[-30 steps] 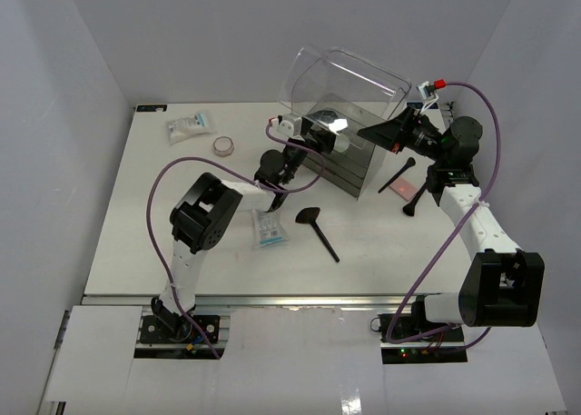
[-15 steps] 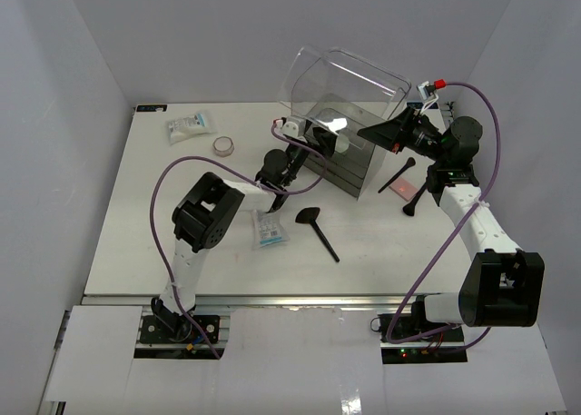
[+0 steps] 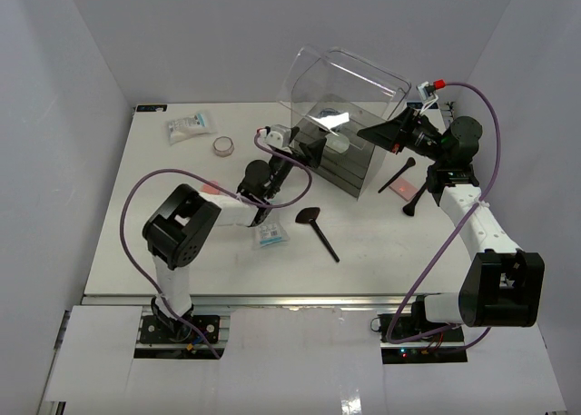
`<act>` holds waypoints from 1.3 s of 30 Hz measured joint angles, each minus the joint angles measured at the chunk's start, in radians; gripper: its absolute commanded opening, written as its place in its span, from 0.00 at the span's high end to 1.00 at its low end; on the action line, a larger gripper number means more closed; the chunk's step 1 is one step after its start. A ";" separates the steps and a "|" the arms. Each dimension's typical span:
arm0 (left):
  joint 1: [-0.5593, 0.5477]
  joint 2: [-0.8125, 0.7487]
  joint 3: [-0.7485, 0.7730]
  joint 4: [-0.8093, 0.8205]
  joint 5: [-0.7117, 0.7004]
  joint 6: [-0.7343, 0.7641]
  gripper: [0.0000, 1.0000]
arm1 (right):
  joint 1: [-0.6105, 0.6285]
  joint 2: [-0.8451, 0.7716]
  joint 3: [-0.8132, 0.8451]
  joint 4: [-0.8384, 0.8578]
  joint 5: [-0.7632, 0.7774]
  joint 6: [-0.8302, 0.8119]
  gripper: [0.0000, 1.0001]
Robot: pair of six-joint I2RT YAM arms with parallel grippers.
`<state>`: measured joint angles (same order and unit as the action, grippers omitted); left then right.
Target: Organize the makeup
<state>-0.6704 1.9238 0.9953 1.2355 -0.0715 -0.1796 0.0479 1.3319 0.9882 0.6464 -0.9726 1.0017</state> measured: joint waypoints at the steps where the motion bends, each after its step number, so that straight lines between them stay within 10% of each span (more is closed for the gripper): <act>1: 0.000 -0.037 -0.032 -0.002 0.001 0.000 0.02 | 0.000 -0.001 0.000 -0.004 0.000 -0.005 0.92; 8: 0.000 -0.298 -0.248 -0.089 -0.054 -0.022 0.02 | 0.000 -0.005 0.000 -0.022 0.000 -0.033 0.92; 16: 0.272 -0.611 -0.193 -0.796 -0.044 -0.167 0.04 | 0.000 -0.009 -0.003 -0.042 0.001 -0.057 0.92; 25: 0.556 -0.378 0.057 -1.401 0.055 -0.178 0.02 | 0.000 -0.013 -0.005 -0.047 0.003 -0.065 0.92; 39: 0.570 -0.076 0.288 -1.639 -0.001 -0.125 0.02 | 0.000 -0.017 -0.005 -0.062 0.007 -0.071 0.92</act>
<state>-0.1001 1.8483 1.2831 -0.4034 -0.0727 -0.3051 0.0483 1.3148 0.9833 0.5846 -0.9657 0.9307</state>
